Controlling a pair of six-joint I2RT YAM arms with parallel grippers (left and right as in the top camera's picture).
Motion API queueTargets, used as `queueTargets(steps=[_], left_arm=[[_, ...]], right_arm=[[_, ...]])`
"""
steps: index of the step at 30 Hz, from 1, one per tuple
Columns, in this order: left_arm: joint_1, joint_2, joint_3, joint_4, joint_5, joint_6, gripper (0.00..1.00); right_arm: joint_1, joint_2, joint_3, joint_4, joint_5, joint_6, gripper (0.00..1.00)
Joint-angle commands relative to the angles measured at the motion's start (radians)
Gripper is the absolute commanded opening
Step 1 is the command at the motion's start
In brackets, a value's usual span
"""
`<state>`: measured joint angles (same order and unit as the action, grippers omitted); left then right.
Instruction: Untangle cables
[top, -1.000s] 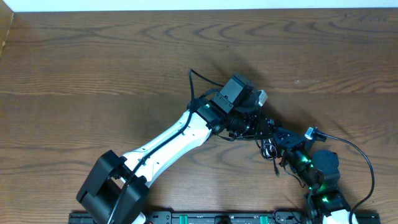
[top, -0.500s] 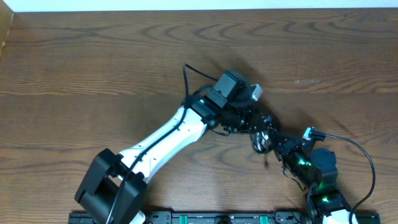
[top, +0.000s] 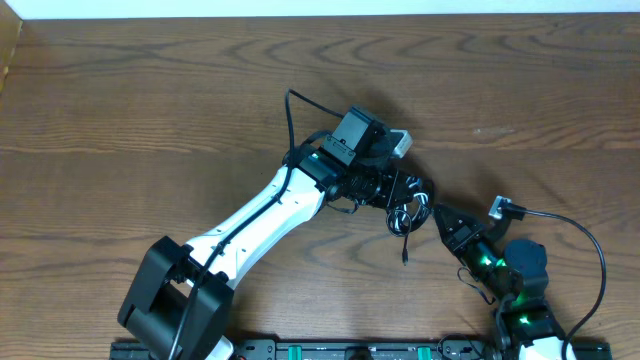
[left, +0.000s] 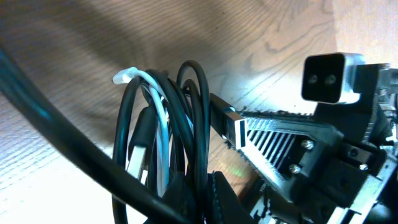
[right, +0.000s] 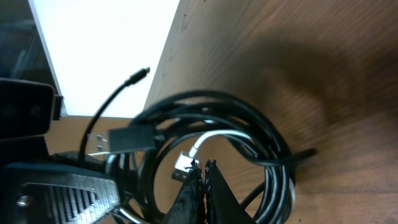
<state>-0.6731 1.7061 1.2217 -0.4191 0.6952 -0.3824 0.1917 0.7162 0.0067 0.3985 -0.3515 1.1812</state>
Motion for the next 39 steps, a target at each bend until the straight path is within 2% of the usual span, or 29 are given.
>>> queueTargets(steps=[1, 3, 4, 5, 11, 16, 22, 30, 39], left_arm=[[0.002, -0.011, 0.026, -0.006, -0.027, -0.001, 0.08], [0.002, -0.011, 0.026, -0.005, -0.026, -0.07, 0.07], [0.002, -0.011, 0.026, -0.002, -0.027, -0.111, 0.08], [0.002, -0.011, 0.026, -0.002, -0.026, -0.142, 0.07], [0.002, -0.011, 0.026, 0.002, 0.003, -0.335, 0.08], [-0.002, -0.011, 0.026, 0.033, 0.101, -0.394, 0.08], [-0.01, -0.011, 0.026, 0.038, 0.106, -0.471, 0.08], [-0.025, -0.011, 0.026, 0.041, 0.106, -0.581, 0.08], [-0.025, -0.011, 0.026, 0.139, 0.14, -0.616, 0.08]], right_arm=[[-0.046, -0.001, -0.001, 0.002, -0.059, -0.035, 0.08], [-0.059, -0.001, -0.001, 0.002, -0.091, -0.034, 0.13], [-0.062, -0.001, -0.001, 0.002, -0.111, -0.024, 0.23], [-0.062, 0.0, -0.001, 0.0, -0.124, -0.007, 0.27], [-0.061, 0.0, -0.001, -0.035, -0.156, 0.15, 0.37], [-0.06, 0.0, -0.001, -0.032, -0.156, 0.232, 0.37], [-0.059, 0.0, -0.001, -0.027, -0.155, 0.263, 0.37], [-0.059, 0.0, -0.001, 0.014, -0.15, 0.314, 0.44], [-0.059, 0.002, -0.001, 0.001, -0.164, 0.388, 0.42]])
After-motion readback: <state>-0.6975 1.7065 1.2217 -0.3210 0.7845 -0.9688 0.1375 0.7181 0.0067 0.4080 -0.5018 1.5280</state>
